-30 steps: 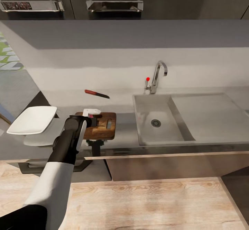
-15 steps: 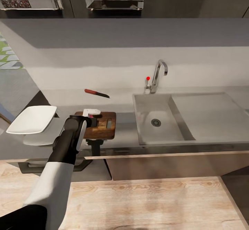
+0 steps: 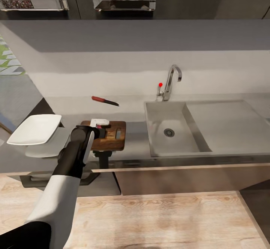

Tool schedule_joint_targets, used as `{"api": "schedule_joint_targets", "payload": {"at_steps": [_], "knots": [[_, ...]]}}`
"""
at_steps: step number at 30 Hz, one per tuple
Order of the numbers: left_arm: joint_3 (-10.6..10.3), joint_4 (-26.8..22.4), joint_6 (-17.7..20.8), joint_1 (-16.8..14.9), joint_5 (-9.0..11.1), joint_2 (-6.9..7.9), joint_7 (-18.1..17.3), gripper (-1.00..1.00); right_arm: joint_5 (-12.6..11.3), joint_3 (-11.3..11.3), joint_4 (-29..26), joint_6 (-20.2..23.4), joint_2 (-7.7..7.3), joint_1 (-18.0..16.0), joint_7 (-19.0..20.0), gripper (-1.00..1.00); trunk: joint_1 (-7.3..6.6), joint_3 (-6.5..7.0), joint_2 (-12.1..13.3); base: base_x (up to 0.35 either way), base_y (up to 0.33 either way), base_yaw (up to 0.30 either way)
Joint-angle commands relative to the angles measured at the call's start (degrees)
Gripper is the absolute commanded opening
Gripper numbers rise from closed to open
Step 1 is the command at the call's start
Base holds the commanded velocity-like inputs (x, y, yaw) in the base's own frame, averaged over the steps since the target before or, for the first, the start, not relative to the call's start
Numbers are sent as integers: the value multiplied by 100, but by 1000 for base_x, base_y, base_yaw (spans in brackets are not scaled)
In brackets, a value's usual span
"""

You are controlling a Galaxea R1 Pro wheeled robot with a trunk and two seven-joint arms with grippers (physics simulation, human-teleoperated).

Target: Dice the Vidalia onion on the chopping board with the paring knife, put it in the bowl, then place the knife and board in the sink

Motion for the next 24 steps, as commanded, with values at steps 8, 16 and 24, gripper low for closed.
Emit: {"api": "schedule_joint_targets", "payload": {"at_steps": [8,16,24], "knots": [[8,0,25,-3,-18,-9,-6,-100,8,11,3,-13,0,-3,-34,100,3,-10,-9,-128,0,0],[8,0,25,-1,-16,-4,-6,-100,8,16,2,-13,0,-2,-34,100,3,-10,-9,-9,0,0],[8,8,25,0,-14,-8,-6,-100,8,14,3,-13,0,-2,-34,100,3,-10,-9,0,0,0]]}}
